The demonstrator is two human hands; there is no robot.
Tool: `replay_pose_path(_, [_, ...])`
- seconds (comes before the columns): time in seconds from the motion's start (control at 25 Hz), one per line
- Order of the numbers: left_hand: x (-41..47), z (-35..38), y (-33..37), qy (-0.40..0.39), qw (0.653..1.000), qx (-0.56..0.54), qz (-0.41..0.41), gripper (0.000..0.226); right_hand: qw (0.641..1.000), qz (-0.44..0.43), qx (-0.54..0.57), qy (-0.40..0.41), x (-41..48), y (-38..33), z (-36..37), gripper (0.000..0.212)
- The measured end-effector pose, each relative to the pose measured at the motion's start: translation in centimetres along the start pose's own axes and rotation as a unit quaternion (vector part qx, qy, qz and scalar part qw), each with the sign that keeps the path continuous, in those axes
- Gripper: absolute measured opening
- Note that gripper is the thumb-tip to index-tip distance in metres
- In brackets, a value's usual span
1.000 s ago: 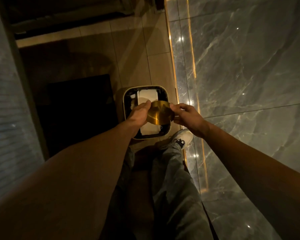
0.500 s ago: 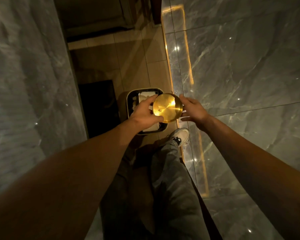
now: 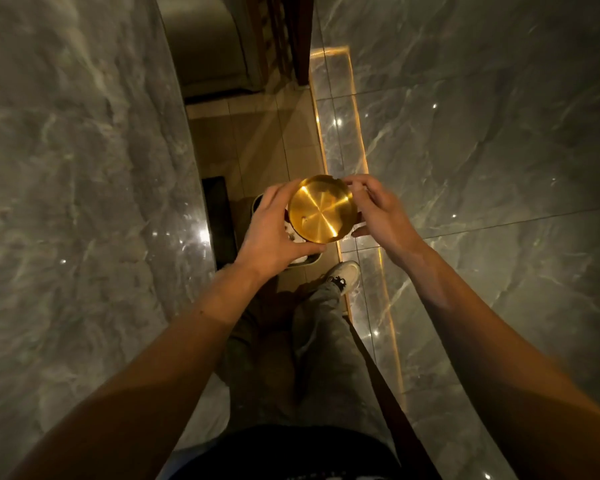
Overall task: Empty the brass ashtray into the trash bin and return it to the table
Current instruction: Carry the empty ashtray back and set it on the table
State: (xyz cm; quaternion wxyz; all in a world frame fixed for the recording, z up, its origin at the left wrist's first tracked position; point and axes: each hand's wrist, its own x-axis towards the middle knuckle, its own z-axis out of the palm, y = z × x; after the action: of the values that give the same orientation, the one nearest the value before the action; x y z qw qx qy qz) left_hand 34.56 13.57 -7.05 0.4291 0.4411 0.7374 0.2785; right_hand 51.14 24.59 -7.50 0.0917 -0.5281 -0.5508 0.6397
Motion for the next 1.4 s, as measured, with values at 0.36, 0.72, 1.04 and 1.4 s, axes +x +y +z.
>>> replay_pose_path(0.36, [-6.8, -10.5, 3.4, 0.049, 0.997, 0.003, 0.060, 0.107, 0.966, -0.174, -0.121, -0.147, -6.7, -9.2, 2.1, 0.079])
replay_pose_path(0.72, [-15.5, -20.2, 1.0, 0.111, 0.988, -0.056, 0.087, 0.102, 0.934, -0.264, -0.170, -0.171, -11.2, -15.3, 12.1, 0.090])
replay_pose_path(1.04, [-22.4, -28.0, -4.9, 0.158, 0.980, -0.069, 0.100, 0.101, 0.911, -0.314, -0.210, -0.163, -14.2, -17.7, 23.3, 0.090])
replay_pose_path(1.4, [-26.1, -29.2, -5.1, 0.190, 0.973, -0.099, 0.084, 0.100, 0.902, -0.332, -0.210, -0.177, -16.5, -18.5, 25.6, 0.093])
